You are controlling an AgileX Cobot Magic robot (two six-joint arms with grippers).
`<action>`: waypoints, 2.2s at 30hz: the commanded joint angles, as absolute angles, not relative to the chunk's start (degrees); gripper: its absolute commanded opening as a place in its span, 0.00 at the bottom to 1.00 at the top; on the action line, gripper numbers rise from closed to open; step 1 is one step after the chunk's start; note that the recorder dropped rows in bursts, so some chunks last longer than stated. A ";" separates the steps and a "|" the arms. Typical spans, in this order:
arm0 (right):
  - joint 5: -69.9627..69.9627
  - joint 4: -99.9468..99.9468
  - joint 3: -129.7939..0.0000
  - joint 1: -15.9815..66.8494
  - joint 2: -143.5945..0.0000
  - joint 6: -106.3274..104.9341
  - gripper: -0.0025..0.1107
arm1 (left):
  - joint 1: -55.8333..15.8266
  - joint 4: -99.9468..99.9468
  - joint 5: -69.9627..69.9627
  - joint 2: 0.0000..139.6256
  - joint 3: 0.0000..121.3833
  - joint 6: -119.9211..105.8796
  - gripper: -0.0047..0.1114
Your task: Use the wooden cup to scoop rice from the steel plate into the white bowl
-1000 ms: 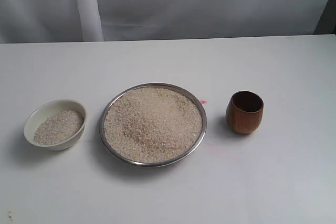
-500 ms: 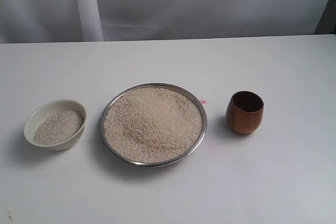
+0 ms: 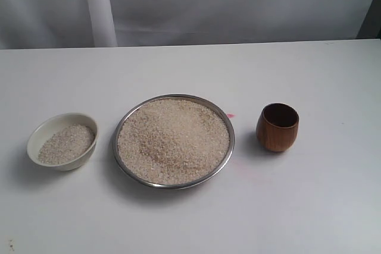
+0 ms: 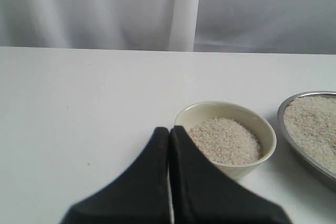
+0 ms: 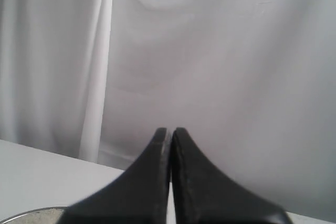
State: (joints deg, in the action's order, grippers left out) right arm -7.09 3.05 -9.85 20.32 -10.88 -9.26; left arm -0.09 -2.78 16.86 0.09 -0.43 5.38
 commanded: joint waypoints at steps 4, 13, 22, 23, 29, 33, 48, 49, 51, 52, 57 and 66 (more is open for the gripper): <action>-7.97 2.50 -23.11 19.98 -29.57 -10.18 0.02 | -0.26 -2.52 16.30 0.00 0.00 5.52 0.04; -18.54 1.87 -25.51 20.08 -48.02 -1.51 0.02 | -0.26 -2.52 16.30 0.00 0.00 5.52 0.04; -28.15 0.49 -22.04 20.08 -63.08 -1.51 0.02 | -0.26 -2.52 16.30 0.00 0.00 5.52 0.04; -29.77 0.49 -21.04 20.08 -64.25 -1.51 0.02 | -0.26 -2.52 16.30 0.00 0.00 5.52 0.04; -40.23 3.80 -13.85 20.08 -69.85 -2.85 0.02 | -0.26 -2.52 16.30 0.00 0.00 5.52 0.04; -43.12 5.17 -12.81 20.08 -75.28 -7.43 0.02 | -0.26 -2.52 16.30 0.00 0.00 5.52 0.04; -49.42 3.61 -12.81 20.08 -95.44 -9.83 0.02 | -0.26 -2.52 16.30 0.00 0.00 5.52 0.04; -49.52 3.61 -12.81 20.08 -95.65 -9.83 0.02 | -0.26 -2.52 16.30 0.00 0.00 5.52 0.04; -49.93 3.61 -12.81 20.08 -95.80 -9.83 0.02 | -0.26 -2.52 16.30 0.00 0.00 5.52 0.04; -49.91 3.61 -12.81 20.08 -95.80 -9.83 0.05 | -0.26 -2.52 16.30 0.00 0.00 5.52 0.04; -49.91 3.61 -12.81 20.08 -95.80 -9.52 0.65 | -0.26 -2.52 16.30 0.00 0.00 5.52 0.04; -51.40 3.41 -12.81 20.08 -95.80 1.26 0.95 | -0.26 -2.52 16.30 0.00 0.00 5.52 0.04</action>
